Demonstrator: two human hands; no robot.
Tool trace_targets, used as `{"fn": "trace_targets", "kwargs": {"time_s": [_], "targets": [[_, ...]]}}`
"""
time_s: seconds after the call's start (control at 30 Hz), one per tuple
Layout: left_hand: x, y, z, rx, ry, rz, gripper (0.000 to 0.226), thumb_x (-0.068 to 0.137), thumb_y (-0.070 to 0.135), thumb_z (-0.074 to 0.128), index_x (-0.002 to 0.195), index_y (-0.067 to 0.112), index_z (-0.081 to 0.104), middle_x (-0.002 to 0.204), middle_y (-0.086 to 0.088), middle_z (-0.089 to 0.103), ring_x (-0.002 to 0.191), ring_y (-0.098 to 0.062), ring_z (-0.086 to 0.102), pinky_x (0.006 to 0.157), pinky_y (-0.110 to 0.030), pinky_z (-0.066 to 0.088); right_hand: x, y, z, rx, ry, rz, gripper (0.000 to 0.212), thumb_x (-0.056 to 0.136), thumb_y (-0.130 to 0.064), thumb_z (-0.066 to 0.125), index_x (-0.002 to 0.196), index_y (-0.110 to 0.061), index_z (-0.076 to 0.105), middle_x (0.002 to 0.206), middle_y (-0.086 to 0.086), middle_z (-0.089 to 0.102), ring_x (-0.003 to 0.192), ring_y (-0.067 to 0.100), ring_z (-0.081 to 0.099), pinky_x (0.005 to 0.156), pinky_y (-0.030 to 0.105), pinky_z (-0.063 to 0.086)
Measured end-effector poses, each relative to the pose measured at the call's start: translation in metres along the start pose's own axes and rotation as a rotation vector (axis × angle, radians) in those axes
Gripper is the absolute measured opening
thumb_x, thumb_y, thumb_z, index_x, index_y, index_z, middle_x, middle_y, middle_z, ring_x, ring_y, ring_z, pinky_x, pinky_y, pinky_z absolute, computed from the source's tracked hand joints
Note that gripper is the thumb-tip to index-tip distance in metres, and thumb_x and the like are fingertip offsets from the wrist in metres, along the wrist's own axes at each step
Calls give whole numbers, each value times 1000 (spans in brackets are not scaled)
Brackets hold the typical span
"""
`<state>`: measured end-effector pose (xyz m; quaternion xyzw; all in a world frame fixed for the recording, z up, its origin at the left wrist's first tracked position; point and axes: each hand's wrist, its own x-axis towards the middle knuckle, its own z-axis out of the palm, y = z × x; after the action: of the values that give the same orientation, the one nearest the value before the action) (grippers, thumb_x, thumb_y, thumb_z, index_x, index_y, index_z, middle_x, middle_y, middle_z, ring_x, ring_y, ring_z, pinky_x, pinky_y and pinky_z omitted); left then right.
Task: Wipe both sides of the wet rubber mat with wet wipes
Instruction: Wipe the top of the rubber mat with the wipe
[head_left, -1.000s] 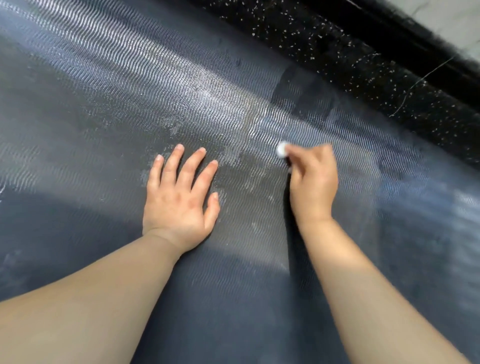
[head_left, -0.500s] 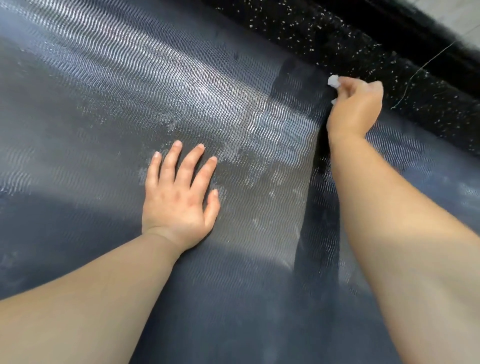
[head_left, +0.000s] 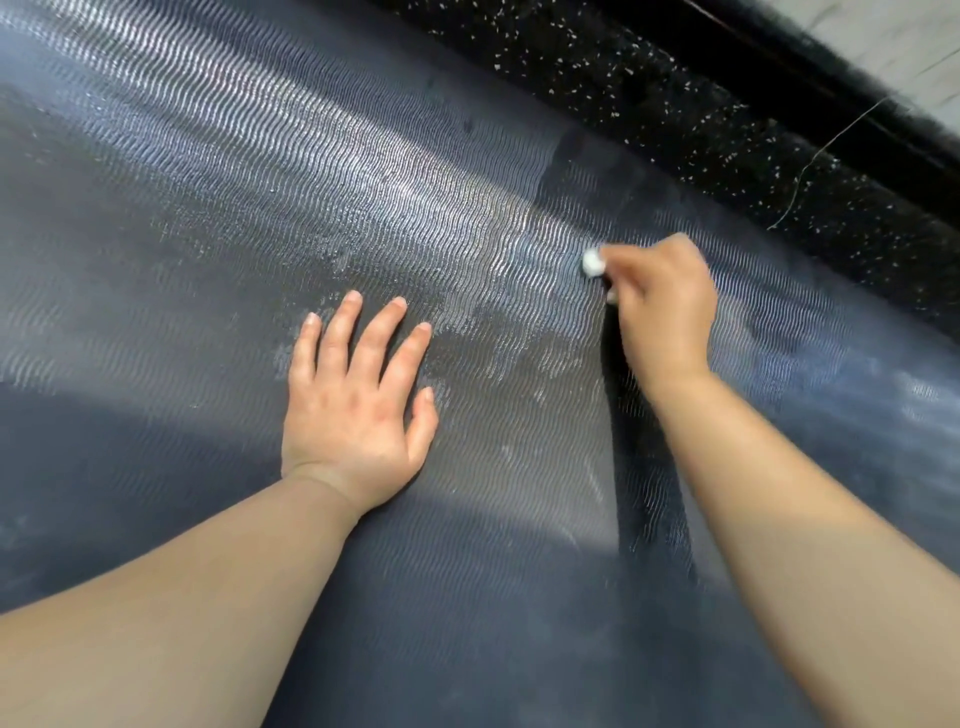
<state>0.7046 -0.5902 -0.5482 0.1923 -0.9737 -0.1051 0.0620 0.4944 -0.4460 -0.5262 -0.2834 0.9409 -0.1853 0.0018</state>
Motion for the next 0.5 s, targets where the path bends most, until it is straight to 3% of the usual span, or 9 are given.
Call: {"fn": "trace_targets", "kwargs": {"time_s": [0.1,0.17,0.23,0.3,0.37,0.43,0.5], "targets": [[0,0,0,1,-1,3,51,85,34,42,125,9,60,134,-15,53,128,-42,42,108,-56,24,68,0,9,79,111,240,25,93,-19,50,109,-15,69,98,5,52,92,19,56,82,18,41],[0,0,0,0,3,3,51,85,34,42,125,9,60,134,-15,53,128,-42,42,108,-56,24,92,0,14,88,108,323,28,94,-16,47,115,-16,64,96,-6,42,105,21,54,87,13,36],[0,0,0,-1,1,0,51,85,35,42,125,9,60,134,-15,53,128,-42,43,108,-56,24,92,-8,20,77,108,317,30,93,-13,44,116,-18,64,83,-11,36,109,22,52,81,10,30],[0,0,0,-3,0,-3,51,85,35,41,125,9,60,134,-14,53,128,-42,43,108,-56,24,69,-25,25,35,120,261,29,93,-16,46,111,-21,68,87,-8,44,99,22,56,79,16,37],[0,0,0,1,2,-2,51,85,35,42,125,10,60,134,-14,54,127,-42,43,108,-56,24,28,-42,29,32,102,100,24,91,-17,53,105,-21,72,93,10,53,86,27,57,75,33,43],[1,-1,0,5,4,-1,51,85,34,42,125,10,60,134,-14,54,127,-42,44,108,-55,23,-16,-54,28,96,58,-80,17,85,-9,62,97,-12,74,81,18,54,71,32,56,60,34,44],[0,-1,0,7,-1,-1,51,84,35,42,125,10,60,134,-14,54,128,-42,43,108,-55,23,-45,-54,19,144,-36,-203,16,79,-2,67,93,-9,74,71,15,52,62,30,54,56,31,43]]}}
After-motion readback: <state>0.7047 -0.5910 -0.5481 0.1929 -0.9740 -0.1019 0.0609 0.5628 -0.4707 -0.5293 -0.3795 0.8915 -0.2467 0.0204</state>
